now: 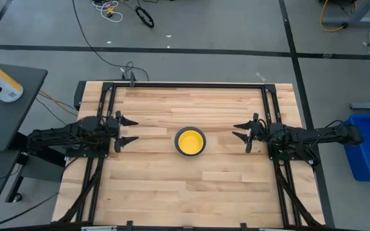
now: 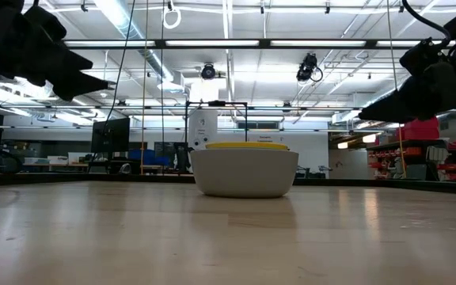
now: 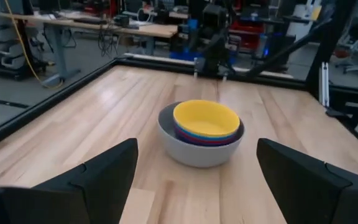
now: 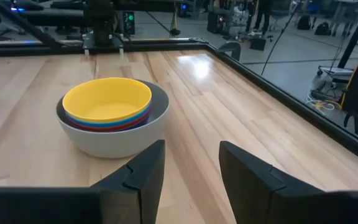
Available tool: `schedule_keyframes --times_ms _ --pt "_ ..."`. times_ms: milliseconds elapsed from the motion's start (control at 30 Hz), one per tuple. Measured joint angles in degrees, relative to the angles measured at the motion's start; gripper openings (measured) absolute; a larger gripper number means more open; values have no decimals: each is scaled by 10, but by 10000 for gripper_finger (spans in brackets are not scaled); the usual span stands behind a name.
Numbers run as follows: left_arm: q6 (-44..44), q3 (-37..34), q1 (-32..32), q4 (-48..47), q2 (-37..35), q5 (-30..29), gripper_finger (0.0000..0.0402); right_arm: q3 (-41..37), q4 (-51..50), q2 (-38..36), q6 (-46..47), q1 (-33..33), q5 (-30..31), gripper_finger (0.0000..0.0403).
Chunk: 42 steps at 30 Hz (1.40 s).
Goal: Nest bowls inside each other
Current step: Return To Home Position
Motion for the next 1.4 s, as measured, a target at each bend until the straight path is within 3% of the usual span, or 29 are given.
schedule_keyframes --times_ms 1400 --pt "24 0 0 16 2 4 339 0 0 0 0 0 0 167"
